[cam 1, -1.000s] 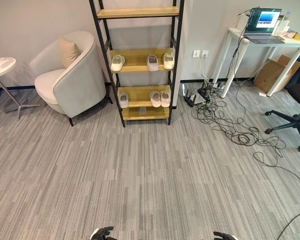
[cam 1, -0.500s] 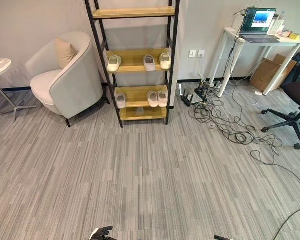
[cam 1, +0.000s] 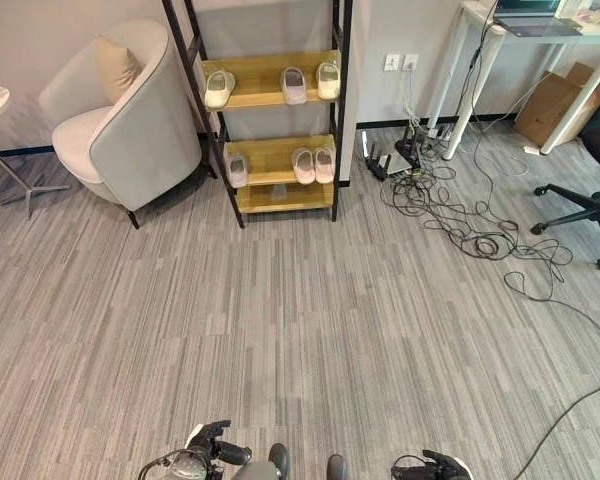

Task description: Arrange the slippers neatly on the shoe rack.

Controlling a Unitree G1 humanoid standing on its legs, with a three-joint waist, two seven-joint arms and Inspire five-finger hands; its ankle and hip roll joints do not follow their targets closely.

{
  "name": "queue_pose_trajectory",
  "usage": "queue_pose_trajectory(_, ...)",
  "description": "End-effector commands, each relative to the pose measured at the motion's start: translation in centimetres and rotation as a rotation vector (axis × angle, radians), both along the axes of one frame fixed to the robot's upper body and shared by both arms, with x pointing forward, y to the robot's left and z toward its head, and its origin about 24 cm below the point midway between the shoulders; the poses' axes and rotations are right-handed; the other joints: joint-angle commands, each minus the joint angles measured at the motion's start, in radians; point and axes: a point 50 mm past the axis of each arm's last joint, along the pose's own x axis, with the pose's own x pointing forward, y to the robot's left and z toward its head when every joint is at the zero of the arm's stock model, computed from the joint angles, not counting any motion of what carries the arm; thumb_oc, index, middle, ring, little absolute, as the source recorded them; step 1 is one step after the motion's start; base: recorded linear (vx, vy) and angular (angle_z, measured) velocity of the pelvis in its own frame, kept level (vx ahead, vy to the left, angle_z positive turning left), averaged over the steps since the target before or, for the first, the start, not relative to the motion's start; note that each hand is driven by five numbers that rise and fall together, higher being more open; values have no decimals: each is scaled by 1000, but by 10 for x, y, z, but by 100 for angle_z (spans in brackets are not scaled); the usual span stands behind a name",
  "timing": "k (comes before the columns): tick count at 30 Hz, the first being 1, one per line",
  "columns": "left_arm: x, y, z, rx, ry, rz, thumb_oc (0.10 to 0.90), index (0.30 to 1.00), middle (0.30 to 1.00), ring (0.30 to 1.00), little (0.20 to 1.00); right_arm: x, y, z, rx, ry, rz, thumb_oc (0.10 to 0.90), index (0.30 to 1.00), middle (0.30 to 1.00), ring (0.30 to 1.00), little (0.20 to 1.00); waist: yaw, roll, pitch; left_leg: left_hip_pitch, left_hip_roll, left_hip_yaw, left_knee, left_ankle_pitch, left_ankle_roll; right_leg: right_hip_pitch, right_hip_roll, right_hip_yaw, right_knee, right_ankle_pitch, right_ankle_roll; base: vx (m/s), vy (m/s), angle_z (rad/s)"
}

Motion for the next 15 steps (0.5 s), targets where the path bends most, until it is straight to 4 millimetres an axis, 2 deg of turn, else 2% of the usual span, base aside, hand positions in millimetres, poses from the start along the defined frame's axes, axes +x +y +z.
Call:
queue_pose_trajectory(1,-18,-9,-8,0,44,-27,800,900,900,900,900,-6,-18,5,-62,-18,-15,800,900,900,900,900,0,4,-38,19,8,10,-91,-86,38,-9,-12,0,98,-95,116,180,37,3)
queue_pose_trajectory(5,-24,-6,-9,5,58,-18,800,900,900,900,900,0,-15,6,-67,-29,5,800,900,900,900,900,30,19,-40,-33,-19,33,-208,-11,35,40,12,21,65,-112,123,216,81,17)
queue_pose_trajectory(6,-27,-5,-10,8,67,-11,800,900,900,900,900,1,-13,5,-63,-28,13,800,900,900,900,900,34,20,-48,-16,-18,32,-238,-16,38,48,16,31,65,-122,126,211,111,6)
queue_pose_trajectory(8,-33,-2,-11,17,83,-3,800,900,900,900,900,-1,-9,4,-59,-21,24,800,900,900,900,900,40,14,-60,-13,-30,23,-227,-20,51,64,6,37,65,-135,132,261,152,-24)
queue_pose_trajectory(9,-36,0,-12,16,95,7,800,900,900,900,900,-1,-6,3,-50,-18,32,800,900,900,900,900,52,3,-73,-13,-44,20,-211,-35,62,77,-14,41,80,-147,145,323,215,-37)
queue_pose_trajectory(12,-36,3,-12,24,94,9,800,900,900,900,900,3,-4,4,-40,-34,42,800,900,900,900,900,61,-1,-81,28,-50,27,-225,-65,95,35,-48,35,222,-131,184,233,199,-32)
queue_pose_trajectory(13,-31,5,-10,29,82,11,800,900,900,900,900,8,-4,5,-36,-46,48,800,900,900,900,900,52,8,-66,59,-52,22,-232,-78,116,-53,-66,38,394,-60,211,119,169,-31)
queue_pose_trajectory(14,-31,5,-10,29,82,11,800,900,900,900,900,8,-4,5,-36,-46,48,800,900,900,900,900,52,8,-66,59,-52,22,-232,-78,116,-53,-66,38,394,-60,211,66,146,-15)
queue_pose_trajectory(15,-28,6,-8,31,72,12,800,900,900,900,900,12,-4,6,-36,-57,52,800,900,900,900,900,41,13,-52,78,-56,14,-234,-85,130,-93,-70,43,471,-7,218,54,91,6)
